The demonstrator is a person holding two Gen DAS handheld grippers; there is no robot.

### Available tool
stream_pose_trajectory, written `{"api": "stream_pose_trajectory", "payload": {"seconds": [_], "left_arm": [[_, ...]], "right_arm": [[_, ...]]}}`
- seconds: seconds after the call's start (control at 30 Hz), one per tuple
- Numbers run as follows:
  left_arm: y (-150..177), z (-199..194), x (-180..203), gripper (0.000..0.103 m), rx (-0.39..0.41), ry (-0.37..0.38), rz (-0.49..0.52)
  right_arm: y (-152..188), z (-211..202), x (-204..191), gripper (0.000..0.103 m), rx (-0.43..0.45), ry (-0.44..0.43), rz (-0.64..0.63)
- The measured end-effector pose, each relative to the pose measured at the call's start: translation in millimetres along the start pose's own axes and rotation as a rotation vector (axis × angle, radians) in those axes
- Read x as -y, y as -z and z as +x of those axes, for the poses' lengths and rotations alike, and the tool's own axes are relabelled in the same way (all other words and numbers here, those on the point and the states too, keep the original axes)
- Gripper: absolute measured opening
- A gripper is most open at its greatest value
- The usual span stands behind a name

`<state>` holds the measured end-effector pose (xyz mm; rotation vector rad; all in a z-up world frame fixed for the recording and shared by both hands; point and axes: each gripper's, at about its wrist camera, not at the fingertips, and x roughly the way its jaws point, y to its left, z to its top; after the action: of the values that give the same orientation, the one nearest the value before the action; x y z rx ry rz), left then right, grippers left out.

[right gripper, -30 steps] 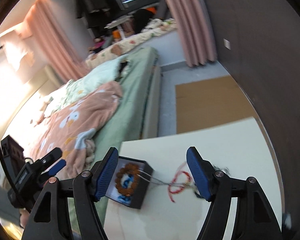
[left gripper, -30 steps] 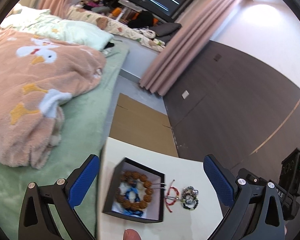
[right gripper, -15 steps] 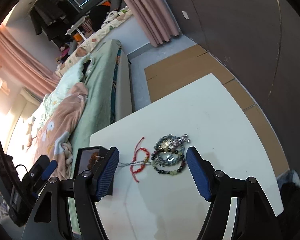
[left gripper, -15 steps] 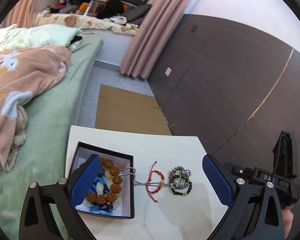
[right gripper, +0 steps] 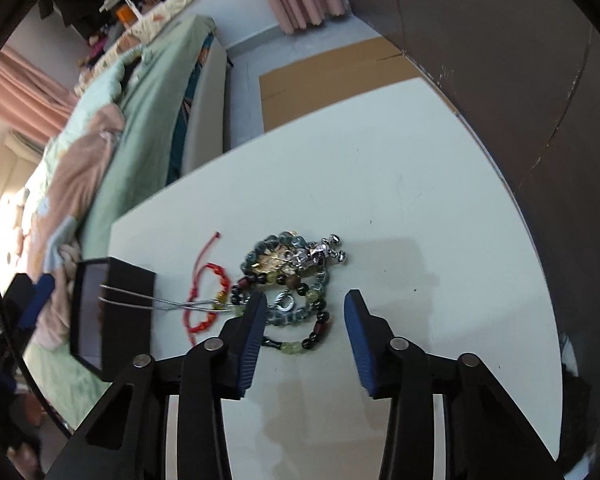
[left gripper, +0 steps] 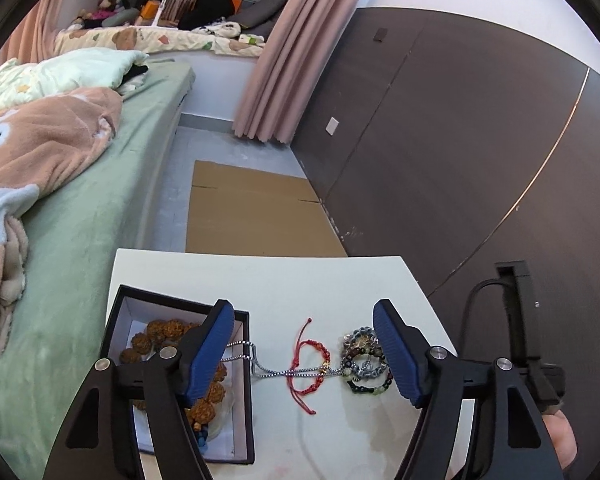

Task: Organize jewelry
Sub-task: 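Grasp the dark green-and-black bead bracelet with the right tool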

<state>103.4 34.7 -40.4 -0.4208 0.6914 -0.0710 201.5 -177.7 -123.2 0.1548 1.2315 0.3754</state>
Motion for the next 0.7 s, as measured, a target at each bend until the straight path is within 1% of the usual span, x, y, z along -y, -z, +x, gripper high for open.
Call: {"api": "stream_pose_trajectory", "payload": {"seconds": [0.17,0.23,0.27,0.3,0.33,0.47,0.7], "left_arm": [[-2.6,7.2,-3.7,0.072,-0.011,-0.001,-0.004],[-3.4,9.4,-4.5,0.072,-0.013,-0.002,-0.007],[-3.9,10.6,-5.0,0.072,-0.014,-0.001,-0.009],[-4.5,11.0,-5.1,0.072,-0.013,0.0,-0.01],[-5.0,11.9,-5.1,0.071,-0.013,0.0,-0.011],[-5.5,15.1,-4.7,0.072,-0.018,-0.002,-0.007],[-4.1,23.3,0.4,0.072,-0.032,-0.001,0.007]], "right_arm": [[-1.6,16.1,-2.2,0.04,-0.035,0.035,-0.024],[-2.4,18.8,-6.9,0.033,-0.031,0.064,-0.06],[-2.5,20.4,-8.3,0.024,-0.044,0.073,-0.07],[-2.4,19.6,-8.3,0.016,-0.039,0.072,-0.073],[-2.3,19.9,-7.7,0.011,-0.047,0.057,-0.072],[-3.6,12.9,-1.7,0.01,-0.049,0.017,-0.064],[-8.4,-26.0,16.0,0.01,0.026,-0.175,0.018]]}}
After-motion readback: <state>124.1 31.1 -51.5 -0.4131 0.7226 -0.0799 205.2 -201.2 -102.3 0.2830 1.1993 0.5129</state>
